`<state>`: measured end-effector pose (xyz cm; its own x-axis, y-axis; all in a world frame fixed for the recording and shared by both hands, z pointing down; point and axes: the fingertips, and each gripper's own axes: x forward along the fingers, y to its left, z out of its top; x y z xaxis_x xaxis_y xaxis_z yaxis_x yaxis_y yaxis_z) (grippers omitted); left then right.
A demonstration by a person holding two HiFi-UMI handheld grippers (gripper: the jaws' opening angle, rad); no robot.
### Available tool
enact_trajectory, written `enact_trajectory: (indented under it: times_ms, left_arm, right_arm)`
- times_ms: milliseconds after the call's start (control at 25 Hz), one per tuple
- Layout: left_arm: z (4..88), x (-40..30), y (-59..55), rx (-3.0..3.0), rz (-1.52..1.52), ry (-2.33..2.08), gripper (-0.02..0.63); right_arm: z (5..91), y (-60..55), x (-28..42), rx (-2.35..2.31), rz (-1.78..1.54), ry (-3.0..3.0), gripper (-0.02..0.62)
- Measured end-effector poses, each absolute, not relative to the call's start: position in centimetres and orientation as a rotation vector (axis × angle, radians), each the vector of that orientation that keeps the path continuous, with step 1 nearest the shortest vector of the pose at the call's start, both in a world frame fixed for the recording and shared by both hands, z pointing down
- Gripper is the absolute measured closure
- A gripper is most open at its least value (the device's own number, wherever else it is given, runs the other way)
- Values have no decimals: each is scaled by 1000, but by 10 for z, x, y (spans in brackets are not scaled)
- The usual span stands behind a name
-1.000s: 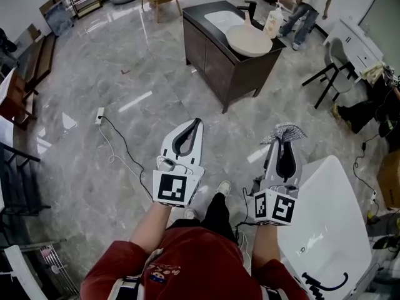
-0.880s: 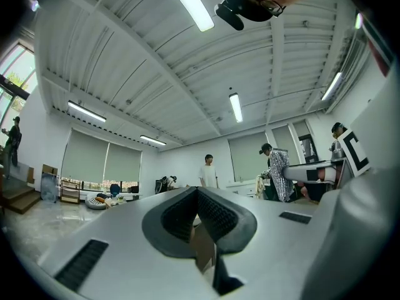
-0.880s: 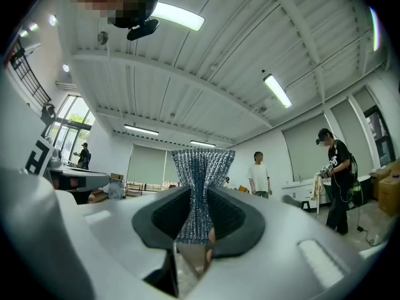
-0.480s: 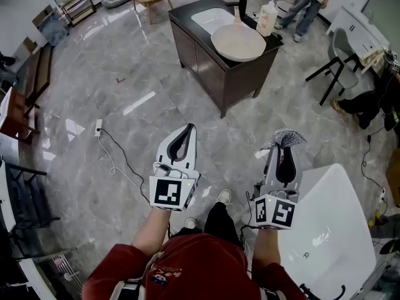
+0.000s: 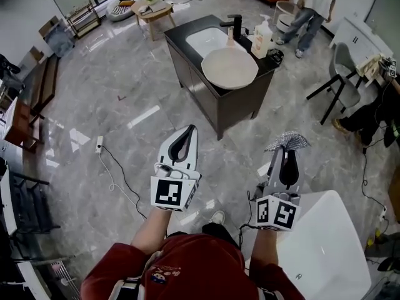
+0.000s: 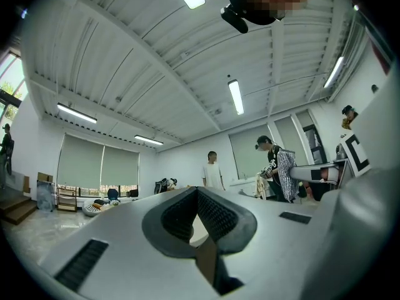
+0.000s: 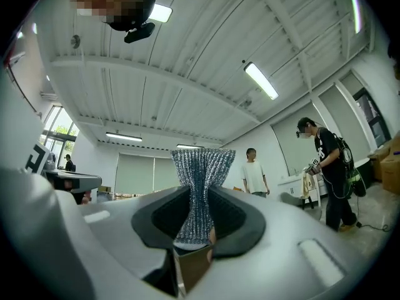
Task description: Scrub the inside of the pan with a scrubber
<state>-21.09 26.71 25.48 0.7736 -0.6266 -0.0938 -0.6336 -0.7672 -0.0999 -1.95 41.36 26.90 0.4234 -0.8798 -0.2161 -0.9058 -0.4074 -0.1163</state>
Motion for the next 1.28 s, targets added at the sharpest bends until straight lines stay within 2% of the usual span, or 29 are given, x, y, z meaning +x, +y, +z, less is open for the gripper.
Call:
enact_trajectory:
  times_ms: [320, 720, 1280]
  left_arm:
    - [228, -175, 256, -2782, 163, 1031, 600]
    - [243, -148, 220, -2802, 174, 1043, 600]
    - [256, -99, 78, -2870, 193, 1044, 601]
  right_arm:
    - [248, 400, 23, -2415, 243, 1558, 488]
    - [258, 363, 45, -2419, 243, 1593, 488]
    - [254, 225, 83, -2501, 256, 1637, 488]
